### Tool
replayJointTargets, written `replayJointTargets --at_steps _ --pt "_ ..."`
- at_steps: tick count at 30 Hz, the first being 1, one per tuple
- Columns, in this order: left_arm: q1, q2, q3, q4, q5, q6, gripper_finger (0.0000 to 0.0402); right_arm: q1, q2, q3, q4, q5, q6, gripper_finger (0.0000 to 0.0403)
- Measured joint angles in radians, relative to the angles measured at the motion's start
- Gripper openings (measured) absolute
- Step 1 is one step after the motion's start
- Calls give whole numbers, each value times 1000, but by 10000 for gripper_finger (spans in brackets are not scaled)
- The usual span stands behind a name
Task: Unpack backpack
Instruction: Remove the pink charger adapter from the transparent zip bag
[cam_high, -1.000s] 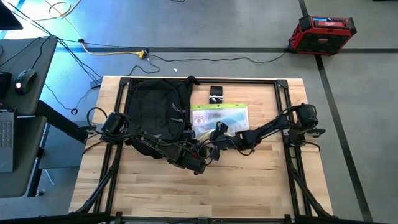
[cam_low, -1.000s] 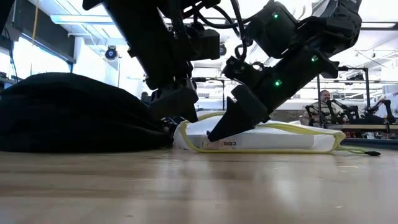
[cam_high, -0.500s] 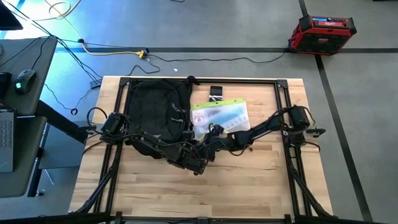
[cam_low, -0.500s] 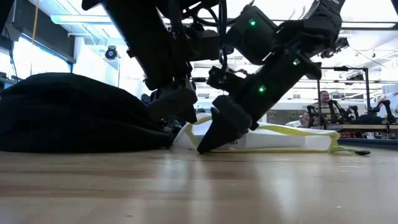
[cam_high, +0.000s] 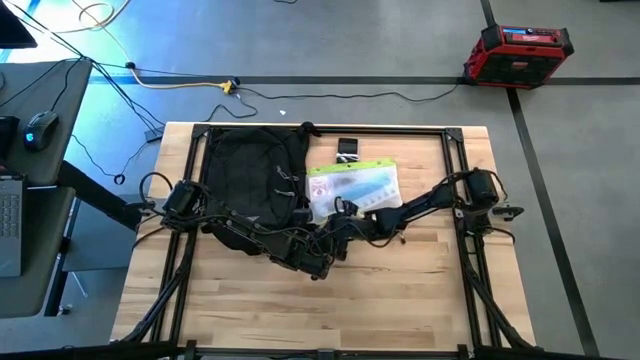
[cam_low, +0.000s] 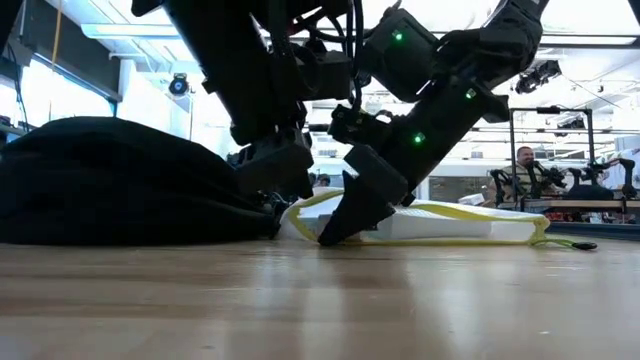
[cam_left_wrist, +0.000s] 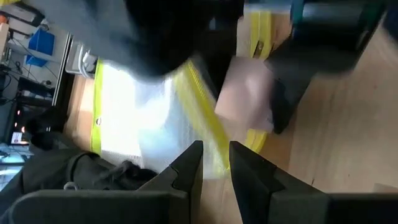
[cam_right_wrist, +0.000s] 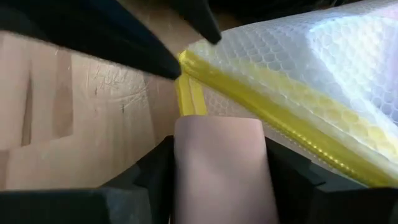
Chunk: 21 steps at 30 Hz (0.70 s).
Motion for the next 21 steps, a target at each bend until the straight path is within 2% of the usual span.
replayJointTargets --at_steps 6,15,17,18,21 --pt "10 0 0 -84 1 -73 60 41 -128 -7 -147 -18 17 174" --pt "11 0 0 -97 1 -87 60 208 -267 -5 -310 28 13 174" --pt "12 0 1 -97 7 -87 60 234 -315 -5 -408 132 46 174" --pt "12 0 1 -96 10 -86 60 245 -348 -4 -481 233 96 174" --pt "13 0 1 -93 37 -88 60 216 -455 -23 -765 535 377 174"
